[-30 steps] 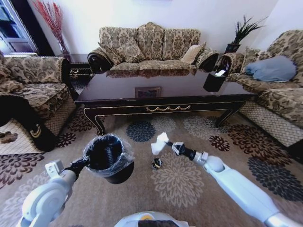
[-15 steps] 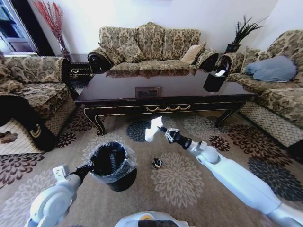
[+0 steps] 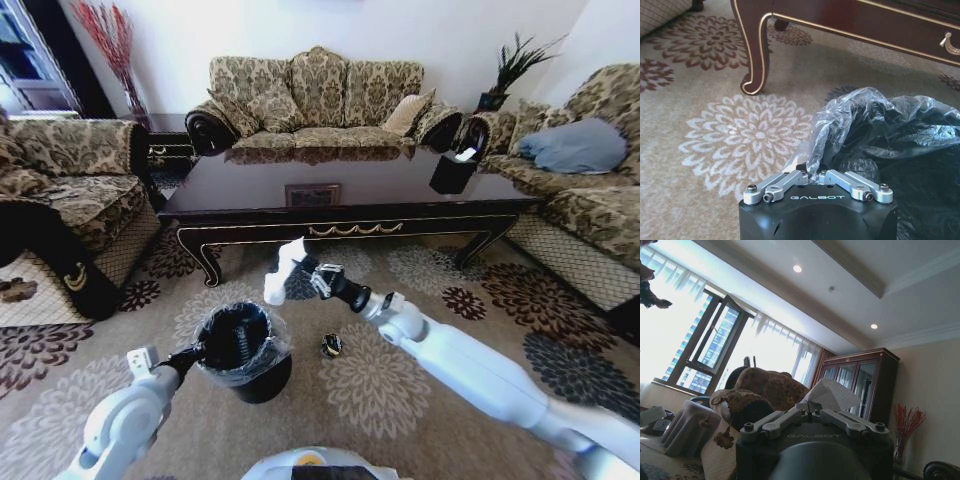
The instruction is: Move to the front of the table and pick up the trash from the floor, then place it into the trash bin.
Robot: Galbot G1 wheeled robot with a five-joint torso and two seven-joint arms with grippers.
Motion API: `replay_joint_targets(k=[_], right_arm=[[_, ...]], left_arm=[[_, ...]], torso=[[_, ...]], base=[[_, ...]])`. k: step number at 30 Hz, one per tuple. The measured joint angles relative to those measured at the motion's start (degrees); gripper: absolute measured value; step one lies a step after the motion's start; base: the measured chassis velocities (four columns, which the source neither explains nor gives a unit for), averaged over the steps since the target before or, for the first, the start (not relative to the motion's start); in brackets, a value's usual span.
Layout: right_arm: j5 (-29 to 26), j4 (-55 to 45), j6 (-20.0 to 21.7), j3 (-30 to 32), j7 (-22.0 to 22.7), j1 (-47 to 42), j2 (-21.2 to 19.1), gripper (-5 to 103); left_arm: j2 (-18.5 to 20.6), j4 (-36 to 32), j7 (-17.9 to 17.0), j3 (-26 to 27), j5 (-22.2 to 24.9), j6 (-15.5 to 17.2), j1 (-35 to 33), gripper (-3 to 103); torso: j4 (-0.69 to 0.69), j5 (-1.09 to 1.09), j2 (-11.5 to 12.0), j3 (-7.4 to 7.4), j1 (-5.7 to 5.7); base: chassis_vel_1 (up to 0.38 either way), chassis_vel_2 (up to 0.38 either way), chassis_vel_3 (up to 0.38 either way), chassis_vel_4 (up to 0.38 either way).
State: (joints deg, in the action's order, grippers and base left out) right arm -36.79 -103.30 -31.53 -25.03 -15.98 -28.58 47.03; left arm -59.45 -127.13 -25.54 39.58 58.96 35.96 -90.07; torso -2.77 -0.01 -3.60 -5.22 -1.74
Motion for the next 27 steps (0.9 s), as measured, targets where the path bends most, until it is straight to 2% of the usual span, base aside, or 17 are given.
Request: replay_joint_targets(k=[8,18,27], right_arm=[[-1.0,2.3,0.1,-8.1,0.6,7.2,3.2,0],[0.6,6.3,-1.2,-12.2,-0.8,8.5,5.7,0],[3.3,11.6,-3.0,-13.6,-4.7,6.1,6.5,0]], left_arm=[[0.5,3.8,-0.3,-4.1,1.2,0.0,4.8,3],[1.5,4.5,-0.8,-5.0,3.3,0.2,7.8,3],[2.5,4.6,-1.2,-5.0,5.5,0.4,9.7,3]], torso=[[0.0,-0.01,0.0,0.0,0.0],[0.0,0.0,0.0,0.0,0.0],[0.0,0.01,0.0,0.0,0.0]], base=[[0.0,0.0,0.0,0.0],[0.0,0.0,0.0,0.0],[0.0,0.0,0.0,0.0]])
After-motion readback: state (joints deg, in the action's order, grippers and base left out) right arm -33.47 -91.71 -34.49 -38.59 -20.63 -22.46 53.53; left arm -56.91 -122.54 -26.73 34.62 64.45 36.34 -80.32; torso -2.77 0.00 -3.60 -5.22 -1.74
